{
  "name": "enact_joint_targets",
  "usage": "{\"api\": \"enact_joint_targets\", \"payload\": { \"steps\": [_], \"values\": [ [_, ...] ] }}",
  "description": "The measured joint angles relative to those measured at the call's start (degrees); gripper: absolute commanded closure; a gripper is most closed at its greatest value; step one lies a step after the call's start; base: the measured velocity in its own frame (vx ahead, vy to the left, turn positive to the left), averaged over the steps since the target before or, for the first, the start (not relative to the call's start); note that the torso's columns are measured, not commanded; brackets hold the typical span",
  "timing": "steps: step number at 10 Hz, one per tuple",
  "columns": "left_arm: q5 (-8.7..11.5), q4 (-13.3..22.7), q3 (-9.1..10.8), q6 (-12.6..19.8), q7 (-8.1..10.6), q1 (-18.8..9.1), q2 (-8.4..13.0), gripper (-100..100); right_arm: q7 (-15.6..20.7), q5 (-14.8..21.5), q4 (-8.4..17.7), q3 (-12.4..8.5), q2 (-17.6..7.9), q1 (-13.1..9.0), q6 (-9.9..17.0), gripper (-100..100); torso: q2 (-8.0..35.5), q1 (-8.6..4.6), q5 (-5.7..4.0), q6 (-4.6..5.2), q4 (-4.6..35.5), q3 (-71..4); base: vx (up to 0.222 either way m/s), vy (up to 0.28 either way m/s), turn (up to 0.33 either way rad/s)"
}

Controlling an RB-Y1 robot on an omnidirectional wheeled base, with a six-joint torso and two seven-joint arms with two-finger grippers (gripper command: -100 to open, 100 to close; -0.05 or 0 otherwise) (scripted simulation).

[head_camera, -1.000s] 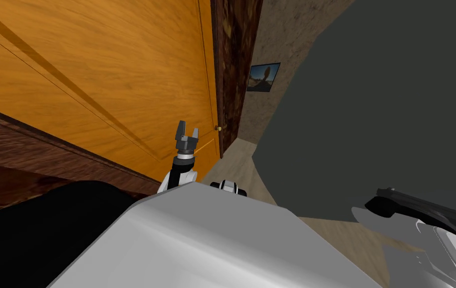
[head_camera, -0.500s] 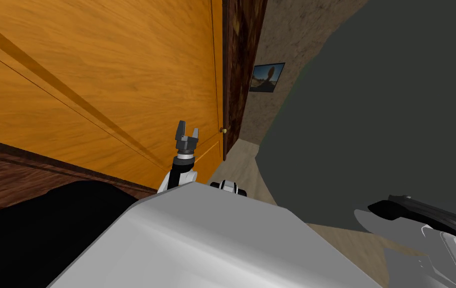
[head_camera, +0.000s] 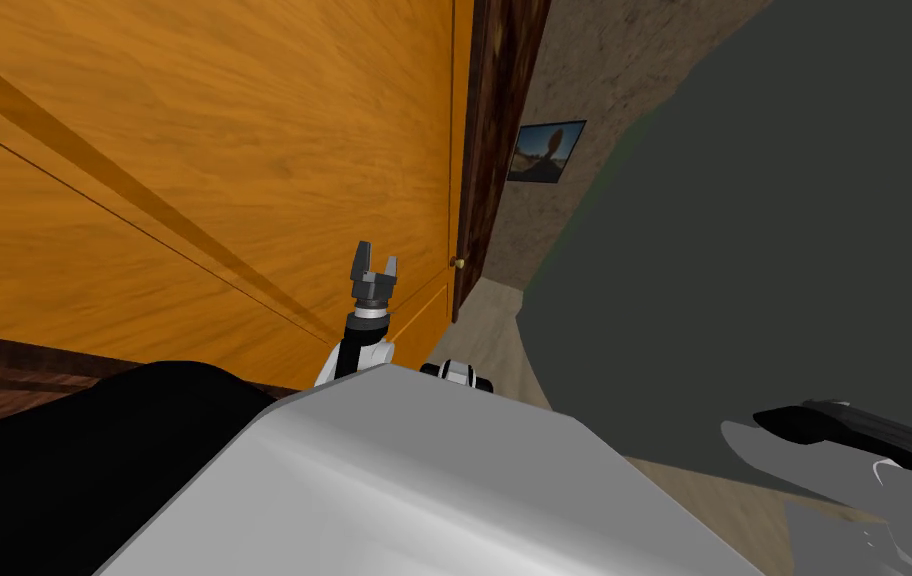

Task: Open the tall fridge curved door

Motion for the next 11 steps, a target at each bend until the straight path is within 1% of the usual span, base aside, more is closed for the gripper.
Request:
{"api": "enact_joint_targets", "payload": {
  "steps": [1, 3, 4, 5, 6, 11],
  "values": [
    [0.00, 0.00, 0.01, 0.00, 0.00, 0.00, 0.01, 0, 0.60, -0.80, 0.01, -0.01, -0.61, -0.16, 0.70, -100, -0.02, 0.15, 0.08, 0.06, 0.02, -0.02, -0.057, -0.035, 0.048],
    [0.00, 0.00, 0.00, 0.00, 0.00, 0.00, 0.00, 0, 2.62, -3.86, -0.93, -0.15, -2.97, -0.33, 3.12, -100, -0.09, 0.75, 0.20, 0.14, -0.02, -0.04, -0.057, -0.015, 0.066],
    [0.00, 0.00, 0.00, 0.00, 0.00, 0.00, 0.00, 0, 3.44, -5.05, -1.05, -0.36, -3.93, -0.34, 4.03, -100, -0.09, 0.82, 0.19, 0.18, -0.03, -0.03, -0.062, 0.008, 0.065],
    [0.00, 0.00, 0.00, 0.00, 0.00, 0.00, 0.00, 0, 4.29, -6.45, -0.61, -0.48, -5.34, -0.77, 4.96, -100, -0.08, 0.79, 0.20, 0.15, -0.03, -0.03, -0.030, 0.002, 0.013],
    [0.00, 0.00, 0.00, 0.00, 0.00, 0.00, 0.00, 0, 4.50, -6.62, -0.55, -0.50, -5.50, -0.83, 5.18, 0, -0.15, 0.67, 0.11, 0.22, -0.05, -0.05, -0.006, 0.001, -0.003],
    [0.00, 0.00, 0.00, 0.00, 0.00, 0.01, 0.00, 0, 4.48, -6.59, -0.56, -0.55, -5.50, -0.80, 5.19, 0, -0.04, 0.52, 0.03, 0.23, -0.03, 0.03, 0.000, 0.000, 0.000]
  ]
}}
